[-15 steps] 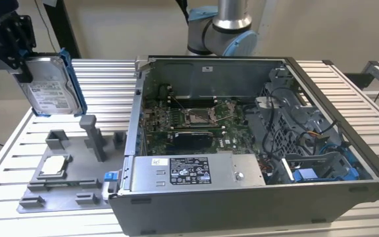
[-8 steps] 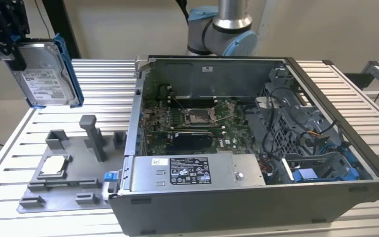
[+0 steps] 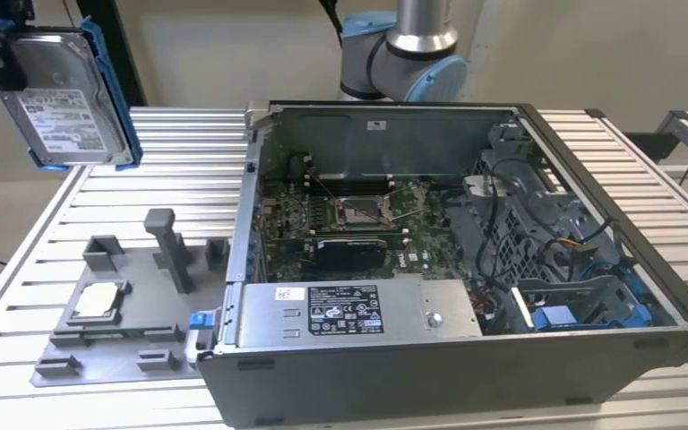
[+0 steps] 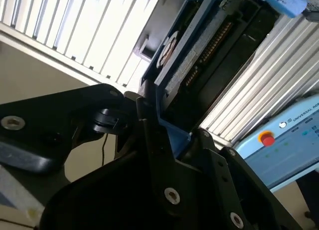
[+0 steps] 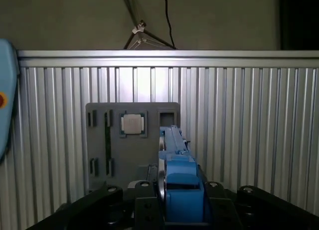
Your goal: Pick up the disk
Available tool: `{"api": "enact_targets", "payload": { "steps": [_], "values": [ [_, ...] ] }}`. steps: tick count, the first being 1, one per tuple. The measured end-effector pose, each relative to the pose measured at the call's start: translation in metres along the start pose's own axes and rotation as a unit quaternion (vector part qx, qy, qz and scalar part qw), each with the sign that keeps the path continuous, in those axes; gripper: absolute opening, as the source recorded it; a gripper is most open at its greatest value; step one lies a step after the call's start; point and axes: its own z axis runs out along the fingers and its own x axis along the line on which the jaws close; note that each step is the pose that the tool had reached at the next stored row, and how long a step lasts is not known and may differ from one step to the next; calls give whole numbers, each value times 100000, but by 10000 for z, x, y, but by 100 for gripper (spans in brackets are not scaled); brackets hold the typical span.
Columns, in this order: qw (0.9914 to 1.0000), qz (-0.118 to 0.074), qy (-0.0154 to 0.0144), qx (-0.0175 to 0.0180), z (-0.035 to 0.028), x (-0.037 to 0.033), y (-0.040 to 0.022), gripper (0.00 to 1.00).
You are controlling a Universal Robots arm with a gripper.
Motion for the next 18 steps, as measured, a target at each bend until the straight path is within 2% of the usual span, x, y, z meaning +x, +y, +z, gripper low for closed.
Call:
{"api": "enact_targets", "payload": {
  "steps": [5,6,13,14,18],
  "values": [
    [100000,0,1,-6,-229,0,-2,0],
    [100000,-11,12,-1,-254,-1,-3,0],
    [100000,-12,210,0,-254,0,-3,0],
    [100000,-9,216,-15,-255,-1,-20,0],
    [100000,-2,216,-80,-253,-3,-197,0]
  ]
}}
